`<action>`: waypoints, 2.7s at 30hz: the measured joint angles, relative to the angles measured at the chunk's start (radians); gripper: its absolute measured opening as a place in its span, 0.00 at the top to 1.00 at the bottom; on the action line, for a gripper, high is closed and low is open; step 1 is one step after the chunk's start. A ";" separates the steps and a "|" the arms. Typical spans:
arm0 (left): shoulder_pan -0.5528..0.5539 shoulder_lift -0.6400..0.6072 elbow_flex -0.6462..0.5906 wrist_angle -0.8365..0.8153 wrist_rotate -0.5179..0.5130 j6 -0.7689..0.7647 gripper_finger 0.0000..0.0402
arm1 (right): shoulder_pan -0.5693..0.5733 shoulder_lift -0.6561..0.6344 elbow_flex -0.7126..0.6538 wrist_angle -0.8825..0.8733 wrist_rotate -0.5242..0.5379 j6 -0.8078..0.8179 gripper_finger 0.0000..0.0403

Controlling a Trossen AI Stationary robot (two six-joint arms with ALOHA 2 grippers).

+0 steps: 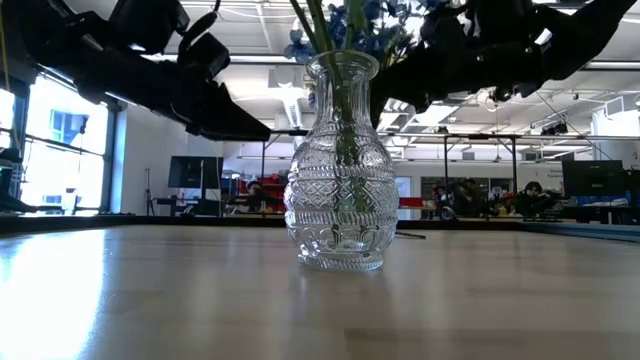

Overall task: Sort flowers into vase by color
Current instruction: Put the bottom blue flowers into the green vase, then put the blue flowers into the green vase

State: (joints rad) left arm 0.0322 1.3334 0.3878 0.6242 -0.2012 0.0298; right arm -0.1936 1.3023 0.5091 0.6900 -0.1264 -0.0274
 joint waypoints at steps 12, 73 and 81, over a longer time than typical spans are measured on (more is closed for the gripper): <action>0.000 0.000 0.000 -0.013 0.000 -0.023 0.62 | 0.000 -0.310 0.000 -0.331 0.001 0.051 0.41; 0.071 0.000 0.000 -0.037 -0.061 -0.133 0.62 | -0.046 0.182 0.074 -0.940 0.336 0.392 0.88; 0.071 0.000 0.000 -0.035 -0.051 -0.133 0.62 | 0.002 -0.047 0.010 -1.045 0.278 0.556 0.69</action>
State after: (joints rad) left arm 0.1030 1.3331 0.3878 0.5891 -0.2527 -0.1030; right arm -0.1920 1.2551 0.5194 -0.3548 0.1514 0.5287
